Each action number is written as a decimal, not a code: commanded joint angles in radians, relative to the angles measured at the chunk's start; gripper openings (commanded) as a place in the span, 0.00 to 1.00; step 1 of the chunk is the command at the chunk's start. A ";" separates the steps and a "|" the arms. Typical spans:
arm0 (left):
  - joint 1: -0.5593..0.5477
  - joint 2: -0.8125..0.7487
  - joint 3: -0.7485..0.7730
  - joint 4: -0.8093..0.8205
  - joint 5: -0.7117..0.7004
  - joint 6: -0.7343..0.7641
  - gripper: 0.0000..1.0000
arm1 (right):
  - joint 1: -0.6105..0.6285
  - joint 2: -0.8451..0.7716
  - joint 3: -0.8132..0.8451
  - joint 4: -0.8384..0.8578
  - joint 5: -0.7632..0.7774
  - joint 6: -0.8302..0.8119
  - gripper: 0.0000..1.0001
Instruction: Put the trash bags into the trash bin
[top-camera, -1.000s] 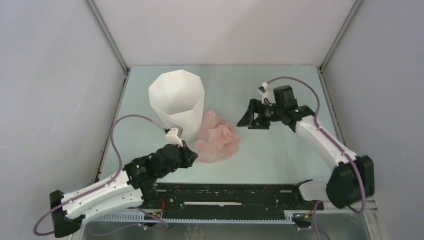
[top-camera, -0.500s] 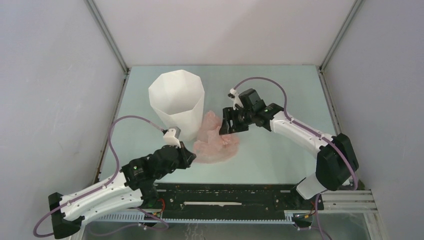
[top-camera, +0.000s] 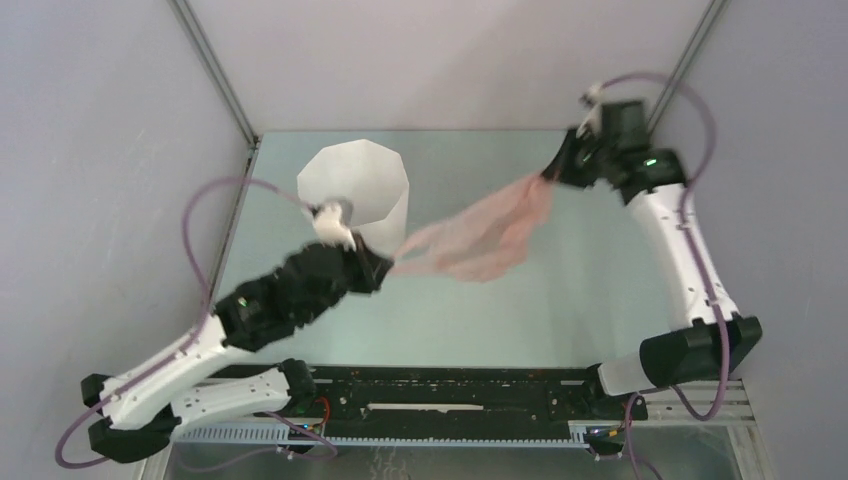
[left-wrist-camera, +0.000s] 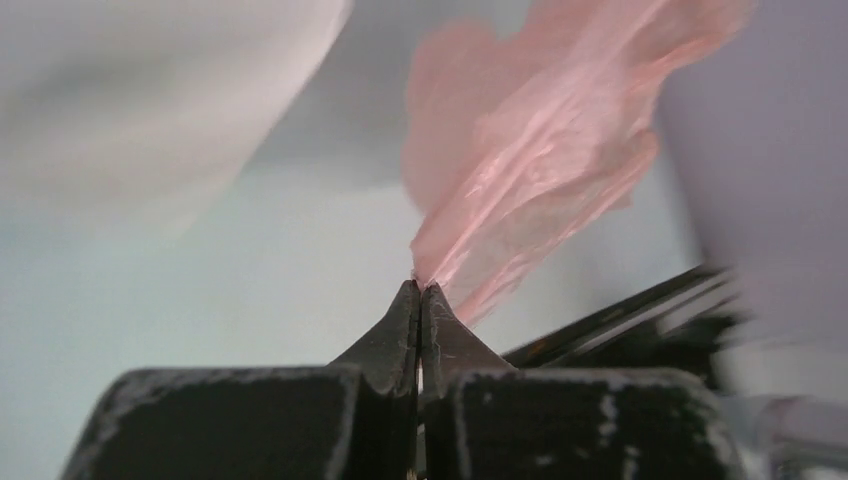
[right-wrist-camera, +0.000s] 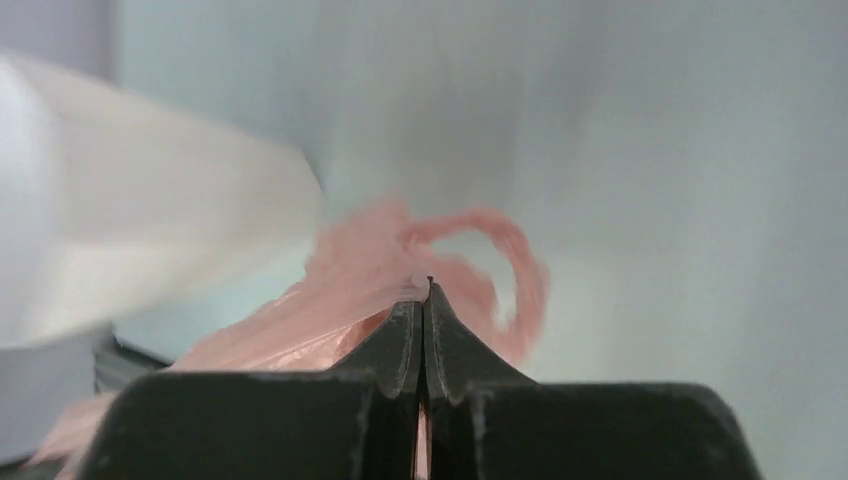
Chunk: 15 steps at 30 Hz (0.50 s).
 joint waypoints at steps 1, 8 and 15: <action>0.007 0.220 0.672 0.098 -0.029 0.293 0.00 | -0.043 -0.003 0.607 -0.310 0.011 -0.114 0.00; -0.036 0.417 0.811 0.076 -0.188 0.365 0.00 | 0.166 -0.376 0.144 0.125 0.128 -0.081 0.01; -0.120 0.336 0.148 0.062 0.021 0.055 0.00 | 0.157 -0.399 -0.686 0.212 -0.196 0.160 0.00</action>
